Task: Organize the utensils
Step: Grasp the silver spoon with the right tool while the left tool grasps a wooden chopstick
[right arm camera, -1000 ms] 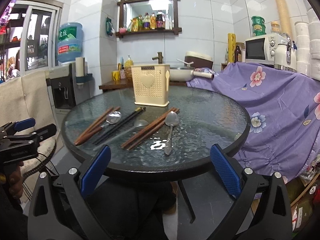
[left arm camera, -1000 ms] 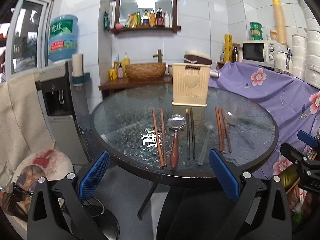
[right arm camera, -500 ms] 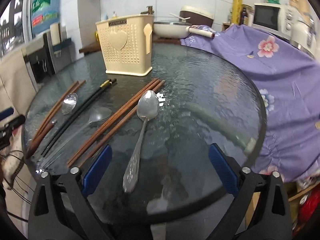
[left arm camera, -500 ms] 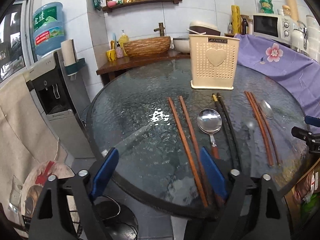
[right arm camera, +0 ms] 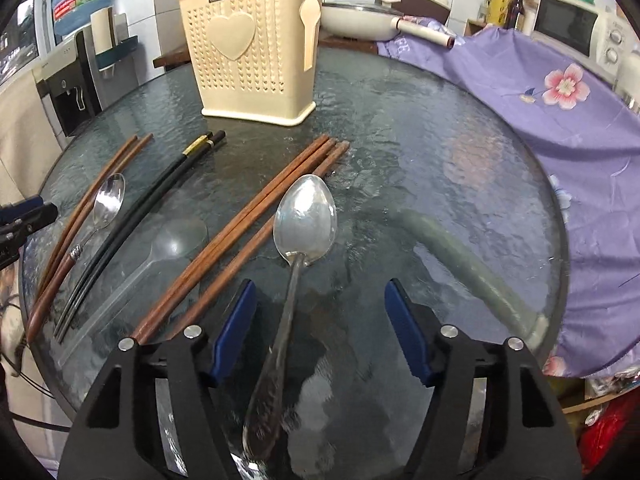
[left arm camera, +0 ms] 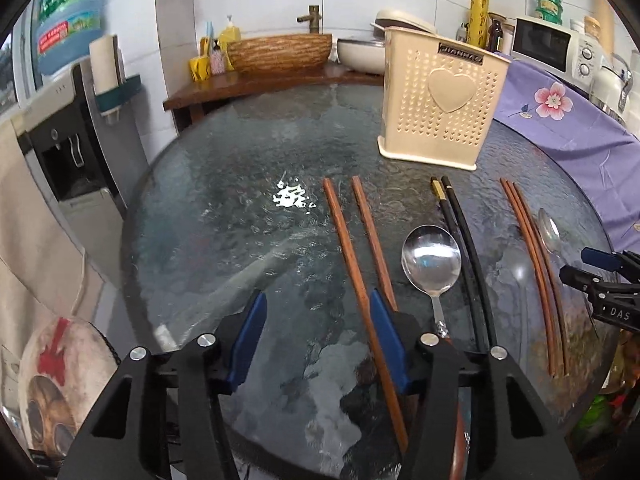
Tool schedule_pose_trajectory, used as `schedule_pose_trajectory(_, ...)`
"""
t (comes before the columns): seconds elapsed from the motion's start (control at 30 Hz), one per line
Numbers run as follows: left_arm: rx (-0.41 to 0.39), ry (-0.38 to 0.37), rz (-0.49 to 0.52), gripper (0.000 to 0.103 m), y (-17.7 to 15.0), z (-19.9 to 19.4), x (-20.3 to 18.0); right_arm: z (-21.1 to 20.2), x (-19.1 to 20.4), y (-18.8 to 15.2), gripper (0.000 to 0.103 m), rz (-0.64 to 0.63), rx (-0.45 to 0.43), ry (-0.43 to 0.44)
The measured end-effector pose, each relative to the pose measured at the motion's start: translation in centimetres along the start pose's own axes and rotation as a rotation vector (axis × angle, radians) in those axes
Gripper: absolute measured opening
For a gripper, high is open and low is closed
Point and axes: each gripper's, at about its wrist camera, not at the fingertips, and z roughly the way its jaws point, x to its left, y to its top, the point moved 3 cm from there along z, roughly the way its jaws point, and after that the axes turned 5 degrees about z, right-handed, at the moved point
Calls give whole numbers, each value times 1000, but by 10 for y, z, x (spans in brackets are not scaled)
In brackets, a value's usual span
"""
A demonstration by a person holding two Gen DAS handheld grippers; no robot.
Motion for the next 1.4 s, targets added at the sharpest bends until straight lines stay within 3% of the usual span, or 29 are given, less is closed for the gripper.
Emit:
schedule_pose_trajectory(0.3,21,-11,-9,51,11,14,2,18,4,22,63,14,12,10)
schedule_pose_trajectory(0.6,39,-26,-10,51,36,32,0,29,10,38,52,1,23,22)
schedule_pose_trajectory(0.83,104,-40,-20,38,47,59,-1,29,12,39,51,-17,34,32)
schedule_pose_trajectory(1.0,127,-36,-1,34,55,66,-5,31,12,41,51,-28,47,36)
schedule_pose_trajectory(1.13,152,-15,37,22,63,73,-11,33,12,45,50,-35,69,41)
schedule_pose_trajectory(1.27,174,-14,68,12,68,77,-19,33,15,47,40,-49,78,51)
schedule_pose_trajectory(1.4,187,-9,73,8,70,80,-23,34,19,50,38,-56,81,55)
